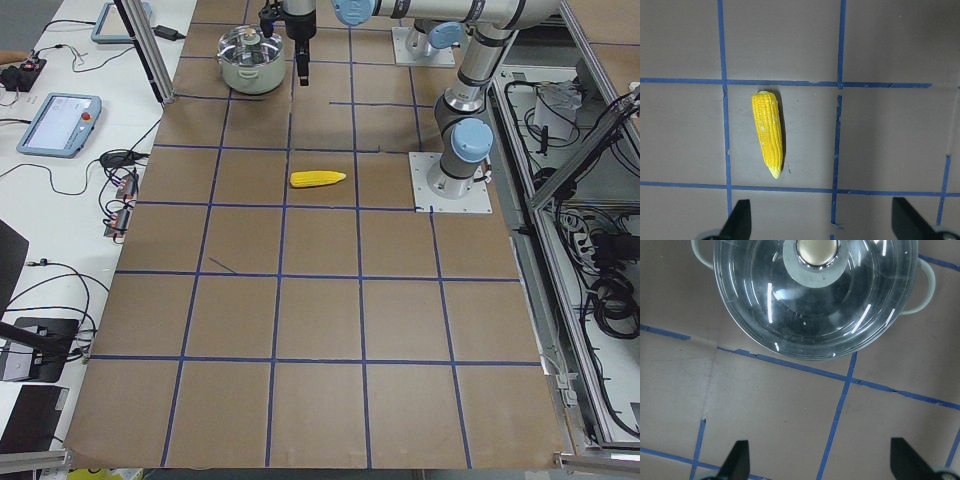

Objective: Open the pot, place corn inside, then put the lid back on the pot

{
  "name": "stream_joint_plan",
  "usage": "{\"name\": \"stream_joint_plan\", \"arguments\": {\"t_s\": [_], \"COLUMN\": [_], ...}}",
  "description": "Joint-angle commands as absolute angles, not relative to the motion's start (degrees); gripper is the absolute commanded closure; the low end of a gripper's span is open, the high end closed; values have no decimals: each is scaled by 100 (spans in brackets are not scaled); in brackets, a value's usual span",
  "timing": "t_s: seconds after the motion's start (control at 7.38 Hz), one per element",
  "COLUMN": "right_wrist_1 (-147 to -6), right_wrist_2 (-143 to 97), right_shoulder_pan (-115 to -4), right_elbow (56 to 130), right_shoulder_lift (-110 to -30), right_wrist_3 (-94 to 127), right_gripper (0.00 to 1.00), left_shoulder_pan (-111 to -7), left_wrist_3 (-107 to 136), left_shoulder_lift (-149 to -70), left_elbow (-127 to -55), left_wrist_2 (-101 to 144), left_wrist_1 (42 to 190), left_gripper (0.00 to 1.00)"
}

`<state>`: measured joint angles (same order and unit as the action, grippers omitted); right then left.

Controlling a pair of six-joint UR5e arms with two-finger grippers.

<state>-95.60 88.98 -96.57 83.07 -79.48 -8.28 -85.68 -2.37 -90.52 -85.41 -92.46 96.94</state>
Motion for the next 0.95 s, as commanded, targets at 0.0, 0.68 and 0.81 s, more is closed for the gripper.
{"name": "stream_joint_plan", "arguments": {"t_s": [0.0,0.68,0.81], "right_wrist_1": [-9624,-10354,-10345], "right_wrist_2": [8859,8859,8842], "right_shoulder_pan": [-9720,-9861,-9853], "right_elbow": [7572,6373,6407], "right_shoulder_lift": [-7256,-5380,-5362], "right_wrist_3": [-721,-773,-739], "right_gripper": [1,3,7], "left_shoulder_pan": [-8569,-8561,-8569], "left_wrist_3": [-229,-237,-237], "left_shoulder_lift": [-9053,-9053,-9053], "left_elbow": [-8543,-8543,-8543], "left_wrist_2": [-9246,-9246,-9246], "left_wrist_1": [9686,9677,9677], "left_gripper": [0,0,0]}}
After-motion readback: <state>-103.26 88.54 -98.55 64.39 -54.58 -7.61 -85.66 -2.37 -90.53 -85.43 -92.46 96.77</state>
